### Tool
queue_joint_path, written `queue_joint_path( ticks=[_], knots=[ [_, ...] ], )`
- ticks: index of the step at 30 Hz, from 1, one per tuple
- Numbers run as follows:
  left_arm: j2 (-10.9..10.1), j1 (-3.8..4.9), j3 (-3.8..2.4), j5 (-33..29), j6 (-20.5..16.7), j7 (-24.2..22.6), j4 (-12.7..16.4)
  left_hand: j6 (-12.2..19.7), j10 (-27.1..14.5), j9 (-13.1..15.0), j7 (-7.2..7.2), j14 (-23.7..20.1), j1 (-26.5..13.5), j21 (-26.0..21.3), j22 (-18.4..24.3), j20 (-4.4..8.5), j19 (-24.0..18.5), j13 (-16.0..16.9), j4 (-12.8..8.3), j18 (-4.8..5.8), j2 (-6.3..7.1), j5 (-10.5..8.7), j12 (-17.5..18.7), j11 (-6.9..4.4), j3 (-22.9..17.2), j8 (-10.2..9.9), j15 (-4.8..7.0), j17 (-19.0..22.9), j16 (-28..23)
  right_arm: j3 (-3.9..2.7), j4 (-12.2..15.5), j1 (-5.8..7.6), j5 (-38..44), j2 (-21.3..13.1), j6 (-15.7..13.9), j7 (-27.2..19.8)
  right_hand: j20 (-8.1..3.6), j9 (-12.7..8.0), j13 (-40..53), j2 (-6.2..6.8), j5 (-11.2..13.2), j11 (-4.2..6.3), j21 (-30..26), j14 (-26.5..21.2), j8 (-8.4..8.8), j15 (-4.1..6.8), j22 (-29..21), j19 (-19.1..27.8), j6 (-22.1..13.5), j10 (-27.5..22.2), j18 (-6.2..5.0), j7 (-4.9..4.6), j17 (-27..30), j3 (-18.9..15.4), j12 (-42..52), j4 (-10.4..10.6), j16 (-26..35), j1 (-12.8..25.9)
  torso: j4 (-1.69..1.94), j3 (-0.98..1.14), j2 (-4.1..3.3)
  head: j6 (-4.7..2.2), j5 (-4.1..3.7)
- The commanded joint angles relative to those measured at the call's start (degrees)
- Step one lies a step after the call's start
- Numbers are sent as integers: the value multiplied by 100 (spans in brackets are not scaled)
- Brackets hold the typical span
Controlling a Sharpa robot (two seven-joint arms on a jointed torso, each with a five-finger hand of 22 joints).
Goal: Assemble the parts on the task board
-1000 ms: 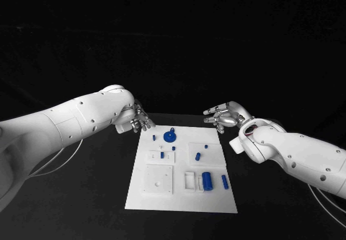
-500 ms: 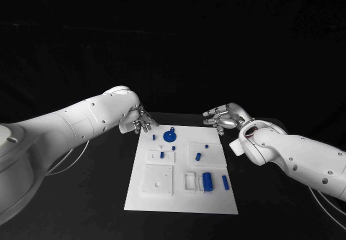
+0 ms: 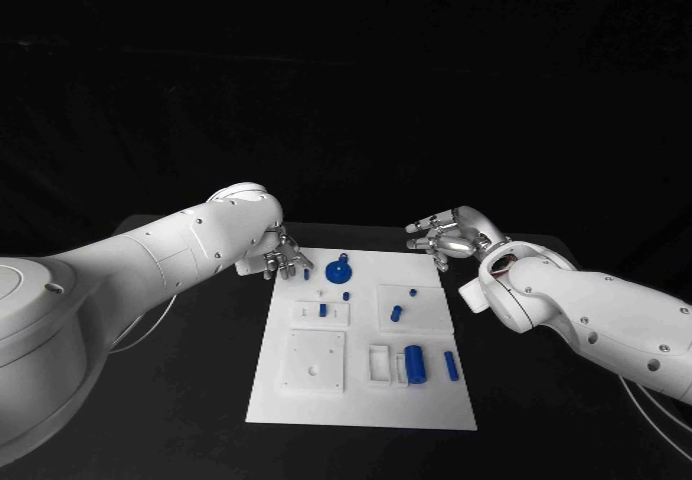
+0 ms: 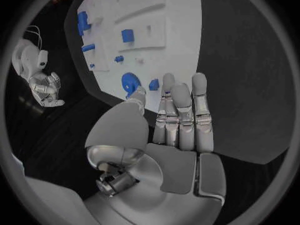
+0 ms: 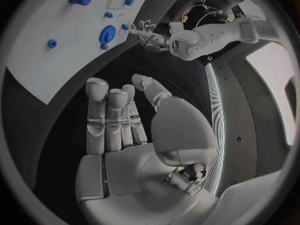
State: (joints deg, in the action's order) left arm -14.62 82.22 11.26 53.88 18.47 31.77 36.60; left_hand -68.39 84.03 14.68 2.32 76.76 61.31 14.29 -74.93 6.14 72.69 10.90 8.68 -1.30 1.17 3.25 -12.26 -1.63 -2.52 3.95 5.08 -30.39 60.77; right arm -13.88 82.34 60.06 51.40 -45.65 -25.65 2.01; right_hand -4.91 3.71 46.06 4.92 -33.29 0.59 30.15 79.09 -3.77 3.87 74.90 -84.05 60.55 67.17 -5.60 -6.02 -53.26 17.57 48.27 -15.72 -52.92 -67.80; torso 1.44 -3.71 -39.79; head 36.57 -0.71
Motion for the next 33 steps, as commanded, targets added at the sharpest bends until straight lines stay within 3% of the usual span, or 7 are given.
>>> queue_joint_path(
  ticks=[1,12,33],
  knots=[
    [23,-10,2,138,204,-1,-22,1,108,16,24,-18,-71,-8,-114,9,24,12,37,57,-21,-30,-36,15,-11,-5,-6,-13,47,-10,16,-1,19,7,61,-26,-49,-7,-8,22,-11,10,-30,0,23,48,317,-126,7,21,-35,-15,7,-41,-32,-5,35,36,-1,-2,-10,-4,-10],
    [38,-18,3,79,63,-75,-52,20,102,20,26,-21,-137,26,-118,9,25,23,132,54,-93,-30,-48,16,-21,-5,-6,-29,90,-23,6,0,19,28,65,-30,-49,-7,-8,22,-11,10,-30,0,23,48,317,-126,7,21,-35,-15,7,-41,-32,-5,35,36,0,-2,-4,-5,-20],
    [45,-19,0,-84,-235,-191,2,60,84,17,37,-18,-92,74,-116,0,12,35,114,39,-212,-11,-65,20,17,-4,-11,-18,114,-28,-11,0,19,43,73,-27,-51,-7,-12,19,-11,11,-21,4,22,50,322,-132,12,26,-33,-14,4,-37,-31,-10,30,27,3,-8,-13,6,-44]
  ],
)
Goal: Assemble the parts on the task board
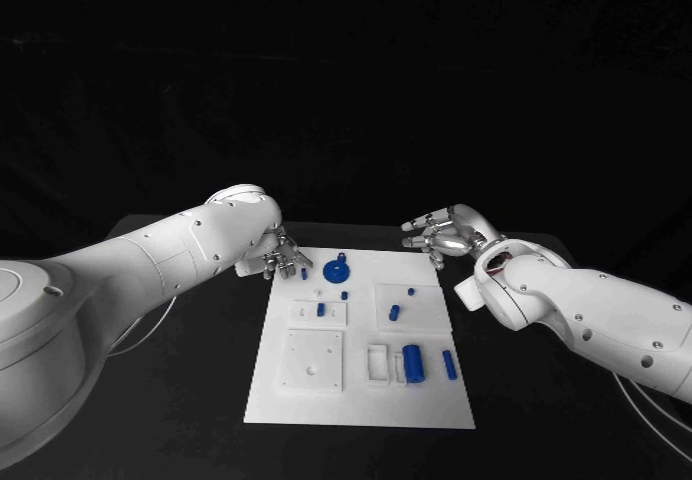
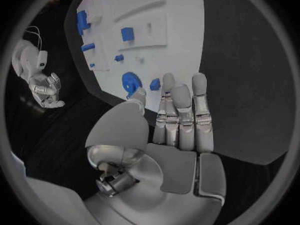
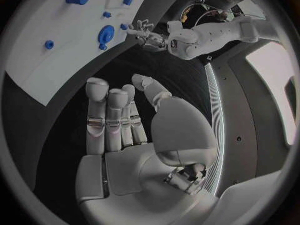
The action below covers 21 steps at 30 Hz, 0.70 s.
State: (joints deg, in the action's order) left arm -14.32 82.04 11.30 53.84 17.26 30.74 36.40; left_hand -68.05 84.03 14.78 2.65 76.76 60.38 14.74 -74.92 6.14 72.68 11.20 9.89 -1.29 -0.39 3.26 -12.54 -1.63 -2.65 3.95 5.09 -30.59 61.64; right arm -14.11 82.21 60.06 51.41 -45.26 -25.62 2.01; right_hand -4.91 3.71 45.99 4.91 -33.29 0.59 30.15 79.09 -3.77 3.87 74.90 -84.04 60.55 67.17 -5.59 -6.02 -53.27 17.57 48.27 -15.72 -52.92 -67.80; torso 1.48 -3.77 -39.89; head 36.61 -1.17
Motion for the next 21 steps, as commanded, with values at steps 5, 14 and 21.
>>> queue_joint_path(
  ticks=[5,14,21],
  knots=[
    [14,-1,-4,-85,-109,-94,33,27,83,10,3,-13,4,40,-117,1,13,6,-15,37,-81,-10,-38,19,39,-6,-11,6,31,-5,-1,-1,18,8,74,-25,-51,-7,-5,19,-11,11,-21,4,22,50,322,-132,12,26,-34,-14,5,-37,-31,-10,30,27,-3,8,-7,2,-4],
    [65,-1,-4,-90,36,-60,-15,46,70,-2,9,-24,182,64,-115,-3,-8,-2,-334,35,-220,222,-32,20,50,-9,-13,21,40,-5,-9,-1,18,27,72,-17,-52,-7,-8,14,-15,11,-17,5,23,50,324,-134,14,27,-33,-14,7,-19,-32,-6,30,32,-9,3,-12,7,-19],
    [103,-15,-3,-90,83,-57,-43,79,75,-29,10,-24,228,76,-116,0,-10,-3,-412,36,-256,617,-35,16,26,-9,-10,15,61,-10,-7,2,17,35,68,-7,-52,-7,-8,14,-15,11,-17,5,23,50,324,-134,14,27,-33,-14,7,-19,-32,-6,30,32,0,3,-9,13,-27]
  ],
)
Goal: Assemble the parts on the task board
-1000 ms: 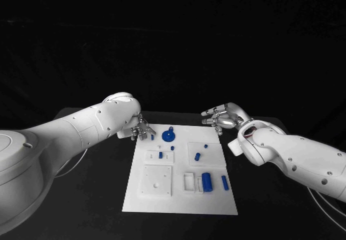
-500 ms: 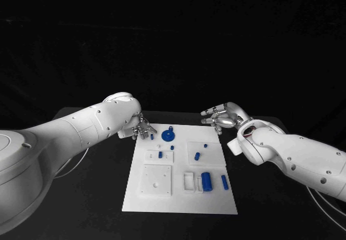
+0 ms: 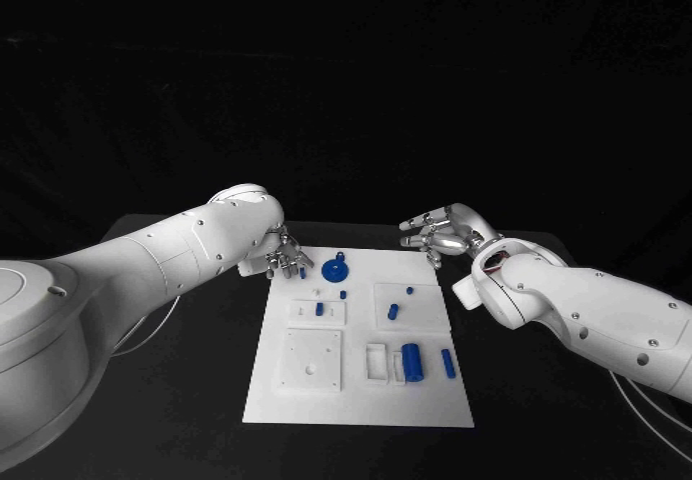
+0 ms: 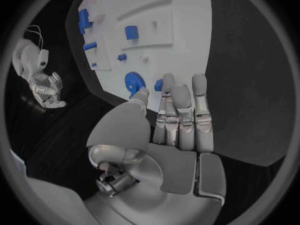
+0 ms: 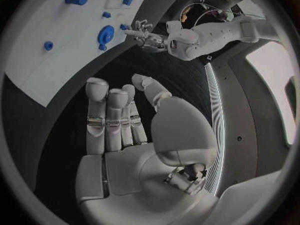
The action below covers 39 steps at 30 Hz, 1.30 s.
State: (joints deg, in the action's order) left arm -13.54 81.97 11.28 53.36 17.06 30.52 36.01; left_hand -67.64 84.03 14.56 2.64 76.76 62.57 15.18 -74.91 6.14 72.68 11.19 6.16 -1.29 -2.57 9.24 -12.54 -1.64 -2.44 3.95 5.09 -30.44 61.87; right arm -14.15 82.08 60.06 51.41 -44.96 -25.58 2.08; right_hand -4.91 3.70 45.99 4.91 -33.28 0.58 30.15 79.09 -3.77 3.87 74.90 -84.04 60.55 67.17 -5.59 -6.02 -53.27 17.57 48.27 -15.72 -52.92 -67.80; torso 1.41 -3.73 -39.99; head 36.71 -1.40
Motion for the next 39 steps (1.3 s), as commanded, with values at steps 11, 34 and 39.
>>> queue_joint_path(
  ticks=[11,34,39],
  knots=[
    [-1,-18,-1,-43,94,-28,-28,40,71,-16,9,-31,37,41,-115,0,-17,-7,-115,37,-73,54,-31,16,-19,-7,-10,3,43,-11,10,5,10,8,69,-4,-53,-7,-8,12,-5,12,-12,4,23,52,326,-134,13,27,-33,-14,6,9,-32,-18,29,13,-3,0,3,24,-28],
    [41,-72,-1,-176,53,-86,-81,58,69,-22,-3,-42,334,46,-116,1,-39,-18,-314,43,-260,3,-23,9,-180,-7,-8,10,47,-15,-8,6,-51,33,70,-10,-52,-7,-8,12,8,11,3,4,22,51,329,-132,22,30,-33,-15,2,29,-28,-6,24,22,6,-1,5,45,-43],
    [45,-75,-1,-213,51,-123,-83,62,71,-20,-5,-45,467,50,-117,2,-43,-24,-388,44,-294,17,-19,5,-226,-6,-6,10,50,-15,-13,6,-65,37,66,-9,-53,-7,-5,11,32,13,9,8,22,51,329,-133,22,35,-32,-13,-2,23,-23,0,19,30,7,0,5,45,-38]
  ],
)
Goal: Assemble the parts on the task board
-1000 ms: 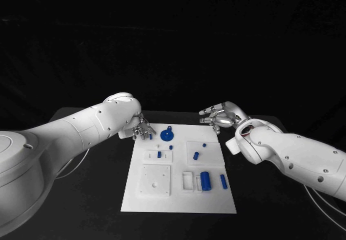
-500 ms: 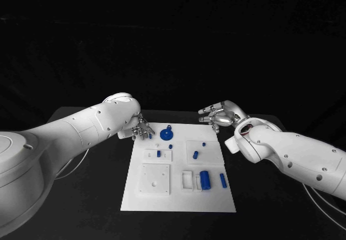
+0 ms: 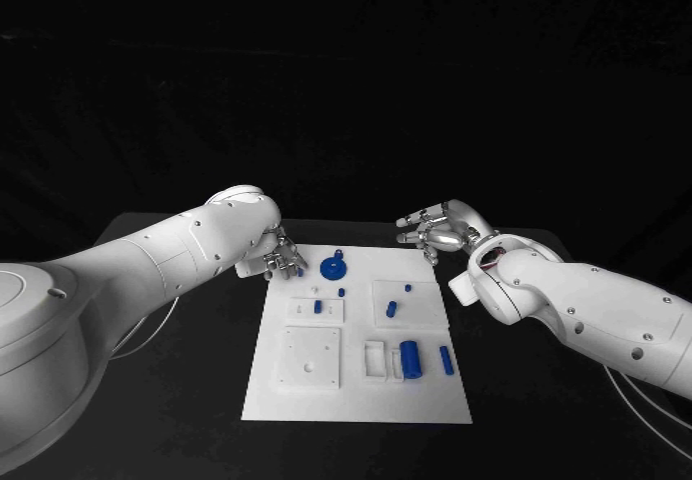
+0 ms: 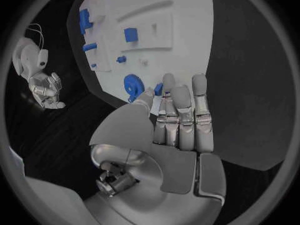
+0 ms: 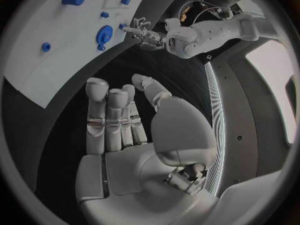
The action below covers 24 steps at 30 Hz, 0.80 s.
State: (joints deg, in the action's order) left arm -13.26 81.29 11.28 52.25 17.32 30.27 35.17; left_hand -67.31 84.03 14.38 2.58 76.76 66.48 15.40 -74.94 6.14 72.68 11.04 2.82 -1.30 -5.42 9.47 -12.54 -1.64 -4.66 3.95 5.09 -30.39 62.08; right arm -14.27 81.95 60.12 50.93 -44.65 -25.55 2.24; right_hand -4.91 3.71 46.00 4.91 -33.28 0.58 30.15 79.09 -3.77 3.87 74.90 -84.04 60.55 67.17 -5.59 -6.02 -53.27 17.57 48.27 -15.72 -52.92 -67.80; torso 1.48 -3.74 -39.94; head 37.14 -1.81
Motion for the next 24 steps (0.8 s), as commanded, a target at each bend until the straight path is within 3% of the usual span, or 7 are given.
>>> queue_joint_path(
  ticks=[1,13,24],
  knots=[
    [19,-9,-1,-109,25,-109,-1,30,70,-1,2,-49,89,27,-113,2,-46,-10,-60,44,-15,0,-17,6,-8,-7,-8,6,27,-4,-1,0,-20,6,63,-24,-53,-7,-4,8,50,12,4,10,23,51,327,-133,19,37,-32,-13,-4,17,-20,3,16,31,4,1,-1,19,-5],
    [22,-13,-1,-148,11,-194,-44,53,62,34,-1,-78,376,23,-114,-3,-76,-36,-261,46,-121,129,5,9,-141,-3,-13,12,25,-5,-6,0,-31,5,65,-13,-51,-7,4,-10,105,13,6,16,22,50,326,-137,19,42,-31,-12,-7,-26,-8,28,11,47,1,-1,-4,35,-3],
    [22,-15,-1,-164,70,-191,-42,62,82,88,-3,-76,396,47,-116,-1,-80,-59,-390,42,-130,288,15,7,-181,0,-11,8,50,-5,-7,0,-35,8,76,-10,-52,-7,8,-23,116,14,8,21,23,51,326,-140,26,44,-31,-10,-11,-48,-2,37,6,46,-1,4,-8,48,-3]
  ],
)
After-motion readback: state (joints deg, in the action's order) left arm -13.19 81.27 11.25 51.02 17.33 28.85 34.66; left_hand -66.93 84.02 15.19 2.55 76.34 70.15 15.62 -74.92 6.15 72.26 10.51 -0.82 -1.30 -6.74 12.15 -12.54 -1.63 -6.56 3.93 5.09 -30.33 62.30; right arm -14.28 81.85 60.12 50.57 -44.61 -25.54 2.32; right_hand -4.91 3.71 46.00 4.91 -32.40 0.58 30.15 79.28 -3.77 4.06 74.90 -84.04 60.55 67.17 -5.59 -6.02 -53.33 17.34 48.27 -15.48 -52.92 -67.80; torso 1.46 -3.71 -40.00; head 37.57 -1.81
